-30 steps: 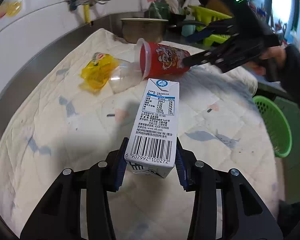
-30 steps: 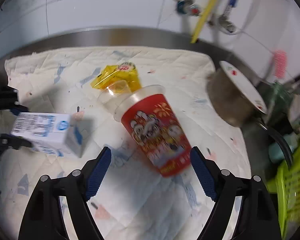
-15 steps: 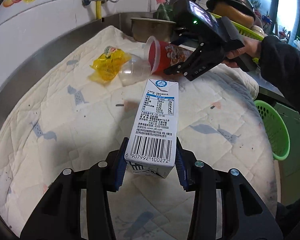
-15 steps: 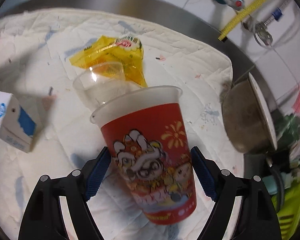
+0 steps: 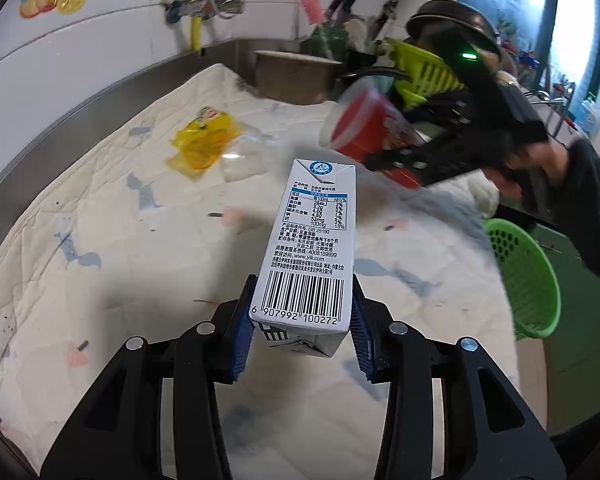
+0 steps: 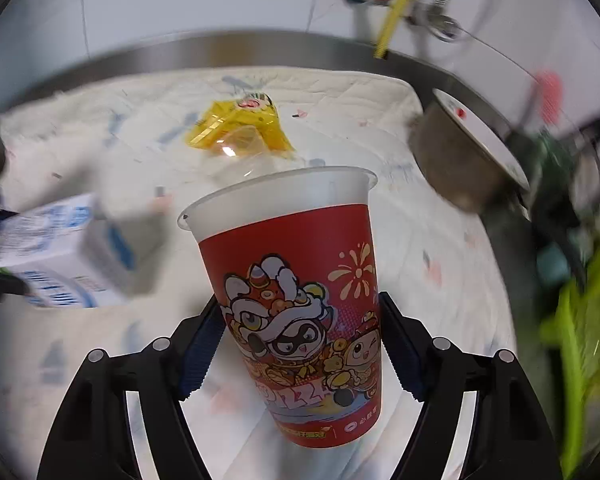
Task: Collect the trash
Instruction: 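Drop the red cup into the basket with the right tool while the left tool drops the carton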
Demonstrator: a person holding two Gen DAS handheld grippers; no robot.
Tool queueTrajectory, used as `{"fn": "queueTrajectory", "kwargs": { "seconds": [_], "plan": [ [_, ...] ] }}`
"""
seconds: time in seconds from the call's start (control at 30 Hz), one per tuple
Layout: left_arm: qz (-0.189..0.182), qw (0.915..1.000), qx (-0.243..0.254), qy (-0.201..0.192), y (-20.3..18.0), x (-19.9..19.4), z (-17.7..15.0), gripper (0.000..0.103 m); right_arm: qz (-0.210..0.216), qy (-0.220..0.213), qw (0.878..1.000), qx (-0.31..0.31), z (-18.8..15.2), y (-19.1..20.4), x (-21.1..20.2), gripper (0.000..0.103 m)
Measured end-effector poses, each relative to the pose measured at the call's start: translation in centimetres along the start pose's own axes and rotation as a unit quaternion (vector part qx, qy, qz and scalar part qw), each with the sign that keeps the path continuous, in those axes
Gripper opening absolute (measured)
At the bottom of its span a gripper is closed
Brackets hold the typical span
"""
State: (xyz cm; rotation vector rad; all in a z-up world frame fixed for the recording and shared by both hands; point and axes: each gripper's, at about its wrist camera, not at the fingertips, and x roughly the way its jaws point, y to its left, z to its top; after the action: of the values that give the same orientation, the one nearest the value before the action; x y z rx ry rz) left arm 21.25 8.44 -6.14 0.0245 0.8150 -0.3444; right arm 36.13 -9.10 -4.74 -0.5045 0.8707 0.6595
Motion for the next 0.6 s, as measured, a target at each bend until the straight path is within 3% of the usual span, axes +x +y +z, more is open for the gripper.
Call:
{"fn": "queueTrajectory", "kwargs": {
  "seconds": [0.27,0.4,0.6],
  "plan": [
    [-0.046,0.9982,0.025,-0.029,-5.6,-2.8,0.3,0.042,-0.031,-0.020,0.990,0.135,-10.5,-0.7,-9.5,0.072],
    [-0.070,0.9960,0.047,-0.030,-9.3,-3.1,0.3,0.042,-0.062,-0.017,0.976,0.209,-17.9,-1.9,-12.5,0.072],
    [-0.106,0.9904,0.082,-0.032,-15.4,-2.9,0.6,0.042,-0.094,0.005,0.951,0.295,-27.4,-3.0,-13.9,0.072]
  ]
}}
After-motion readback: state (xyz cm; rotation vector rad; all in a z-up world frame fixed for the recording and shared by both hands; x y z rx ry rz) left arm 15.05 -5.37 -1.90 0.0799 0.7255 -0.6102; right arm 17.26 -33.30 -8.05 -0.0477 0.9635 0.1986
